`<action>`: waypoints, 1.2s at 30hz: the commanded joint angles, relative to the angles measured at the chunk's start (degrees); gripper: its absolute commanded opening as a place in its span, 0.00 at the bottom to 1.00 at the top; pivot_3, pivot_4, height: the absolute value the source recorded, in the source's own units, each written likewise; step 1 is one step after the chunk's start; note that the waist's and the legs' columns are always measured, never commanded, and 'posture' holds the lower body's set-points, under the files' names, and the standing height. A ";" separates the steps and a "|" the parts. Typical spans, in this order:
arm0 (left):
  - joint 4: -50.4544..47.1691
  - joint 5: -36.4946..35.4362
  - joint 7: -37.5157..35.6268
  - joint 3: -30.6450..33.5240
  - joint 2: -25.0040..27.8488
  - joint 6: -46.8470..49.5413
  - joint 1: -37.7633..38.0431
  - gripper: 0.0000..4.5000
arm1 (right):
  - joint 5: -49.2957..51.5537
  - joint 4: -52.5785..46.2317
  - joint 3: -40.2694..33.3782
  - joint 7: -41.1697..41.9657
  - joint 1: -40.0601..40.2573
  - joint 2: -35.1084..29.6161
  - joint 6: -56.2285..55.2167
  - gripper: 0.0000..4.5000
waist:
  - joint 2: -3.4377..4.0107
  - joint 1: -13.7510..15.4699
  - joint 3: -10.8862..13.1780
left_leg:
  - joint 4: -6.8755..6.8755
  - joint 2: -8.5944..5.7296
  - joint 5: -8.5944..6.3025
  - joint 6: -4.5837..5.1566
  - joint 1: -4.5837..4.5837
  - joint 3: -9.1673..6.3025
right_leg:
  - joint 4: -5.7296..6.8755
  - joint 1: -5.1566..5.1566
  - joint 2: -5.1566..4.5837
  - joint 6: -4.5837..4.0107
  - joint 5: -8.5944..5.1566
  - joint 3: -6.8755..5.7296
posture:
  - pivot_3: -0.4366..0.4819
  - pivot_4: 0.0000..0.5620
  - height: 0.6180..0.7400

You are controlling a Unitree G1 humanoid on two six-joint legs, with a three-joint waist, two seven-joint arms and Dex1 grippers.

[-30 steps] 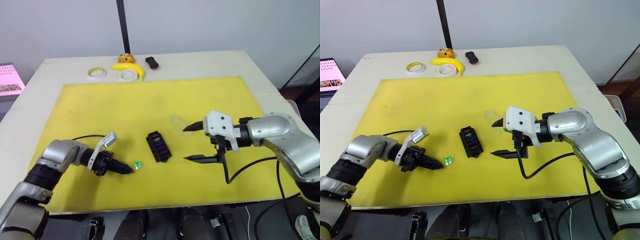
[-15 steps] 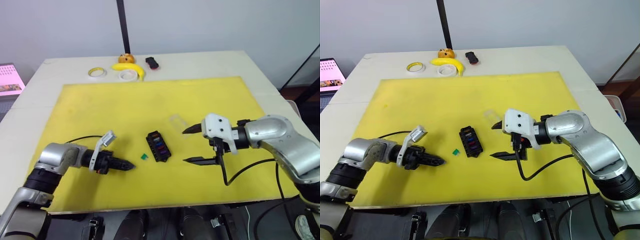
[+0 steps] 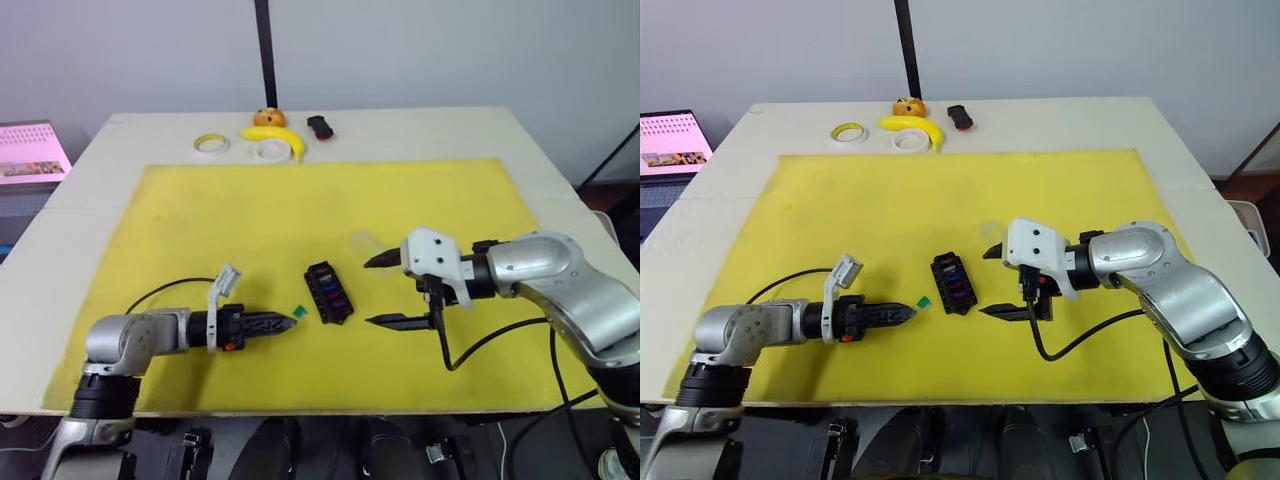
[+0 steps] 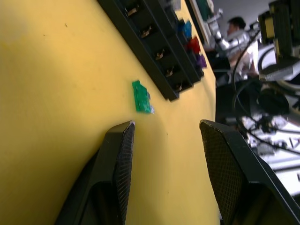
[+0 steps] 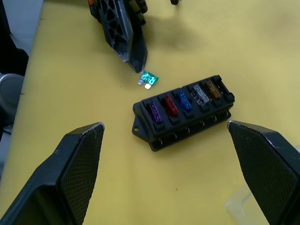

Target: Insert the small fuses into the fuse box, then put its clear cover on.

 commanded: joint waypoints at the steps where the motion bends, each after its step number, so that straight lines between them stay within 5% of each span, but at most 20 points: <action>1: 0.75 -0.03 3.80 -0.32 -1.73 0.08 -0.12 0.52 | 0.21 -2.15 -0.50 -0.23 -1.38 0.32 -0.27 1.00 | 0.00 0.36 0.00 | 0.00 -0.01 0.00 0.00 0.00 0.00 | -0.01 0.01 0.00 0.00 0.00 0.00 | 0.48 0.27 1.00; 9: 1.26 0.23 5.37 -1.44 -3.15 -2.67 -0.63 0.52 | 0.34 -2.63 -0.38 -0.60 -1.54 0.47 0.36 1.00 | 0.00 0.38 0.00 | 0.00 -0.03 0.00 0.01 0.01 -0.01 | -0.03 0.06 -0.03 -0.01 0.00 -0.02 | 0.48 0.27 1.00; 12: 1.53 0.64 5.31 -2.19 -3.09 -3.50 -0.69 0.36 | 0.55 -3.09 -0.34 -1.00 -1.45 0.67 0.74 1.00 | 0.00 0.41 0.00 | 0.01 -0.05 0.00 0.01 0.02 -0.02 | -0.04 0.08 -0.04 -0.01 0.00 -0.03 | 0.48 0.27 1.00; 15: 1.83 1.20 5.60 -2.85 -2.89 -4.70 -0.44 0.02 | 0.65 -3.24 -0.41 -1.06 -1.45 0.70 0.94 1.00 | 0.00 0.36 0.00 | 0.00 -0.04 0.00 0.01 0.02 -0.02 | -0.05 0.08 -0.03 -0.01 0.00 -0.04 | 0.48 0.27 1.00; 27: 1.06 0.72 4.05 -3.51 0.34 -5.91 0.53 0.02 | 0.82 -3.39 -0.44 -1.27 -1.41 0.73 1.32 1.00 | 0.01 0.19 -0.01 | -0.01 -0.03 0.00 0.01 0.09 -0.05 | -0.06 0.16 -0.03 -0.03 -0.02 -0.07 | 0.48 0.27 1.00; 32: -4.69 -0.96 -5.30 -4.29 10.96 -7.20 0.39 0.02 | 1.87 -3.14 -0.65 0.03 -2.03 0.12 2.03 1.00 | -0.12 -1.06 0.07 | -0.08 0.06 0.01 -0.01 0.05 -0.05 | -0.03 0.03 0.05 -0.05 -0.03 -0.04 | 0.48 0.27 1.00; 36: -9.51 6.11 -16.98 -7.38 21.88 -23.39 0.32 0.02 | 6.83 -1.83 -0.20 2.33 -6.31 1.55 7.81 1.00 | -0.10 -2.30 0.08 | -0.23 0.14 0.04 -0.07 -0.07 -0.02 | 0.01 -0.23 0.07 -0.20 -0.10 0.01 | 0.48 0.27 1.00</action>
